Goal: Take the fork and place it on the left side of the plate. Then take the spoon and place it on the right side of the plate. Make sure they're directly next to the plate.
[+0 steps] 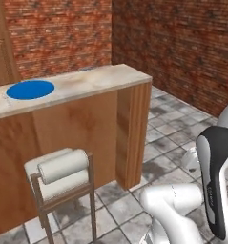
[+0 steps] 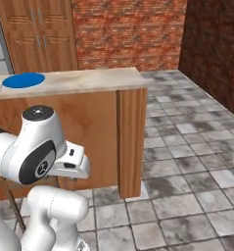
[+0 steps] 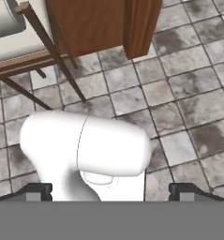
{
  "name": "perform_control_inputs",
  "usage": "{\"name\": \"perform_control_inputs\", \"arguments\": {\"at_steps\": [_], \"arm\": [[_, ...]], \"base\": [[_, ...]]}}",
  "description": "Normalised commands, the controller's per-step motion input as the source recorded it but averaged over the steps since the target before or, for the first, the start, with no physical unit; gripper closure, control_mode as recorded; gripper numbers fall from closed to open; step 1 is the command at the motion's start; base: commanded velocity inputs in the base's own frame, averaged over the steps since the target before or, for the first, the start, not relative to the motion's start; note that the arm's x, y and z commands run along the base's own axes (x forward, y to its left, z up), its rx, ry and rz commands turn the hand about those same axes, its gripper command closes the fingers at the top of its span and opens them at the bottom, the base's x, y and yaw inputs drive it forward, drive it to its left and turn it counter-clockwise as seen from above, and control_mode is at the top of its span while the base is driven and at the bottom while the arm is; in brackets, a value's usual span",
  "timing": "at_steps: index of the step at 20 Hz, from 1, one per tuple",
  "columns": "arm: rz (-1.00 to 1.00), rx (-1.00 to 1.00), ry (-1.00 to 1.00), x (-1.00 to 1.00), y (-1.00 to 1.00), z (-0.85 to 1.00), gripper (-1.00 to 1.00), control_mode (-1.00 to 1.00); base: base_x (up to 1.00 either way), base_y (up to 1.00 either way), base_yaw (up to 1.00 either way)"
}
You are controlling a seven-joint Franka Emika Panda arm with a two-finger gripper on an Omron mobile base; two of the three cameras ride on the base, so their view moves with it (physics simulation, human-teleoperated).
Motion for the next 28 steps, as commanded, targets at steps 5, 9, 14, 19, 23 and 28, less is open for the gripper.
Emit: {"name": "perform_control_inputs", "arguments": {"at_steps": [5, 9, 14, 19, 23, 28], "arm": [[0.00, 0.00, 0.00, 0.00, 0.00, 0.00, -1.00, 1.00], [0.00, 0.00, 0.00, 0.00, 0.00, 0.00, -1.00, 1.00], [0.00, 0.00, 0.00, 0.00, 0.00, 0.00, -1.00, 1.00], [0.00, 0.00, 0.00, 0.00, 0.00, 0.00, -1.00, 1.00], [0.00, 0.00, 0.00, 0.00, 0.00, 0.00, -1.00, 1.00], [0.00, 0.00, 0.00, 0.00, 0.00, 0.00, -1.00, 1.00]], "base": [[0.99, -1.00, 0.01], [1.00, -0.99, 0.05], [1.00, -0.84, 0.13], [1.00, -0.89, 0.14], [1.00, -0.90, 0.14], [1.00, -0.83, 0.18]]}}
